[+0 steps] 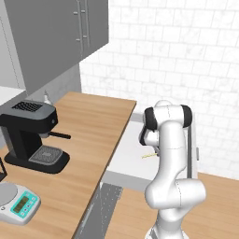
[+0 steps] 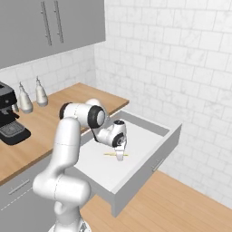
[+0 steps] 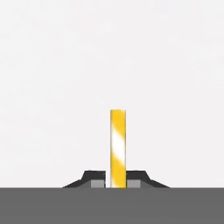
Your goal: Take a straw from the drawer in front and place it inside the glass cup on the dining counter.
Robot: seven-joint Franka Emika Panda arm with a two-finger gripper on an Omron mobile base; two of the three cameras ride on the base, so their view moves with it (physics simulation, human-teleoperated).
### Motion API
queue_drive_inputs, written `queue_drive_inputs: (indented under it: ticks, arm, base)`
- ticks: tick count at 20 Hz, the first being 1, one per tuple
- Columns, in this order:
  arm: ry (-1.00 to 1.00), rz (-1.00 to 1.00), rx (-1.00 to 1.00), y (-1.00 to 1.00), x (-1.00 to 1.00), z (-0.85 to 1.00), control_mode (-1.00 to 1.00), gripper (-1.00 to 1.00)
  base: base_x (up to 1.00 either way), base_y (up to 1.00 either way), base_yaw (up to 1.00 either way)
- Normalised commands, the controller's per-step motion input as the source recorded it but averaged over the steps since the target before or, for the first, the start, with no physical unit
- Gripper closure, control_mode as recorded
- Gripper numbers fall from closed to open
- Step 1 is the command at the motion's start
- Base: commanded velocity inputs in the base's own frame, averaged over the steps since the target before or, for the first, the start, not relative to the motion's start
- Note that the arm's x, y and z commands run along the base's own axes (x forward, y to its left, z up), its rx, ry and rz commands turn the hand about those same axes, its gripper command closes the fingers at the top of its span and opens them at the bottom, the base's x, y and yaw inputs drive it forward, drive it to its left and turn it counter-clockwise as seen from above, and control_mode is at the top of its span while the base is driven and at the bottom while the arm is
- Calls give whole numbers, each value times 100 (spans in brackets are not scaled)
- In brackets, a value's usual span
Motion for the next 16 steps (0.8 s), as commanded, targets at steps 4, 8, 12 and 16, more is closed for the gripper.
queue_drive_inputs:
  ticks: [4,8,12,16]
  arm:
    - [0,-6,0,0,-5,14,-100,100]
    - [-6,-1,0,0,-29,83,-100,100]
    - [-12,0,0,0,-25,100,-100,100]
    - [-7,1,2,0,-9,100,-100,100]
  base:
    - [0,0,0]
    - [0,0,0]
    - [0,0,0]
    - [0,0,0]
